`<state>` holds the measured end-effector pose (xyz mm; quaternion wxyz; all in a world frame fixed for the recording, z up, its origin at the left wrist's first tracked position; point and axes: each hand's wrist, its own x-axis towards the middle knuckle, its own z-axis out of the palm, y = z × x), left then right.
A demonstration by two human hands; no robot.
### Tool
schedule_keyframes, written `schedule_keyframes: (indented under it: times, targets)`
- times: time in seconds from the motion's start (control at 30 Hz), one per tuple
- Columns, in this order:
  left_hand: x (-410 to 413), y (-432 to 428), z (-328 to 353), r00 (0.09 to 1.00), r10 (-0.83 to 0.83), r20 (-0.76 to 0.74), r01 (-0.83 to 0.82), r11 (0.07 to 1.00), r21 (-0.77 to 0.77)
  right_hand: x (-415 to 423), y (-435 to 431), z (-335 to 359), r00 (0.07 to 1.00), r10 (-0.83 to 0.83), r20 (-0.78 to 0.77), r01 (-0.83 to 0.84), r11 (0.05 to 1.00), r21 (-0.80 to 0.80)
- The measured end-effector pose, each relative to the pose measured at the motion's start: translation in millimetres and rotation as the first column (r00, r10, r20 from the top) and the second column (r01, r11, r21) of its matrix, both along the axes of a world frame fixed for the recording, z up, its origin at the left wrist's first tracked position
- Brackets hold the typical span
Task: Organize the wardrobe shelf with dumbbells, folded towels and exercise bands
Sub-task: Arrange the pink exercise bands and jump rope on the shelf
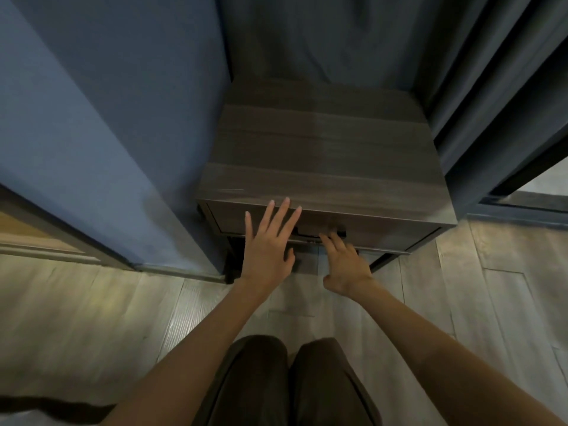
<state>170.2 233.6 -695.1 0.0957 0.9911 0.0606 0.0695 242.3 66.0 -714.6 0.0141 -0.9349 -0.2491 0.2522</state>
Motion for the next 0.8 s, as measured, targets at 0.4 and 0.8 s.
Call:
schedule_keyframes:
  times: [0.4,0.8]
  targets:
    - [-30.9,-8.6,7.8,0.991,0.057,-0.123,-0.059,0.998,-0.017,-33.4,-12.0,6.9,0.996,0.062,-0.057,-0.068,0.992,-0.106]
    - [-86.2,-22.0,30.1,0.983,0.040,-0.179,-0.062,0.991,-0.120,-88.0,-62.8,58.2,0.923,0.032,0.384,-0.169,0.929,0.329]
